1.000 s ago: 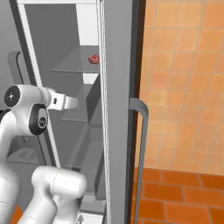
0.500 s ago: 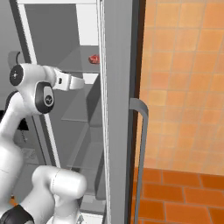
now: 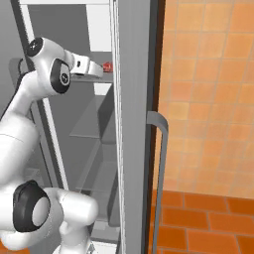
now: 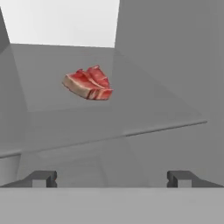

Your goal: Place one lemon wedge and one steak in each tupperware on the nearby counter, to pack two identical lunches.

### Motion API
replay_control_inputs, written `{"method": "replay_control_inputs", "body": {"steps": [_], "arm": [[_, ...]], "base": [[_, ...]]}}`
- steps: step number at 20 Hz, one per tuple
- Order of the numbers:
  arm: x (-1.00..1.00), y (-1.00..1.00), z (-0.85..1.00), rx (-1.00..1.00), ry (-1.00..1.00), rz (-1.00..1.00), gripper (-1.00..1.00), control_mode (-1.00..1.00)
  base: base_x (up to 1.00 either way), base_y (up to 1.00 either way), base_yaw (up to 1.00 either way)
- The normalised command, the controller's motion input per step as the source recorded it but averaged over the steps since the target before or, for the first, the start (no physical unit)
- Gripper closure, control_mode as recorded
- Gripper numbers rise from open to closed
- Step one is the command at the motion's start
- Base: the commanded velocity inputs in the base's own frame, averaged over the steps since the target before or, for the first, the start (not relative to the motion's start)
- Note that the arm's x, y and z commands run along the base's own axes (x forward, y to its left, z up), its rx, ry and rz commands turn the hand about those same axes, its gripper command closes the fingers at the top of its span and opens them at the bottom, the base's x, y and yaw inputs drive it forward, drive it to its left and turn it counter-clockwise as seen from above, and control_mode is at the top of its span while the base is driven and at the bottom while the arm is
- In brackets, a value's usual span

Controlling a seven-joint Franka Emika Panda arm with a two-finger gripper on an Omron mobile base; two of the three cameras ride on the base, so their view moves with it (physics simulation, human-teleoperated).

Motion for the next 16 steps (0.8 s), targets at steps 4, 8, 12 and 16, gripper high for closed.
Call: {"method": "replay_control_inputs", "body": {"steps": [4, 8, 12, 16], "arm": [[0.78, 0.0, 0.0, -0.02, 0.06, 0.09, -1.0, -1.0], [0.81, 0.0, -0.04, -0.01, 0.06, 0.06, -1.0, -1.0], [0.72, 0.0, -0.21, -0.05, 0.07, 0.05, -1.0, -1.0], [0.65, 0.0, 0.0, 0.0, 0.0, 0.02, -1.0, -1.0]], "base": [[0.0, 0.0, 0.0], [0.0, 0.0, 0.0], [0.0, 0.0, 0.0], [0.0, 0.0, 0.0]]}}
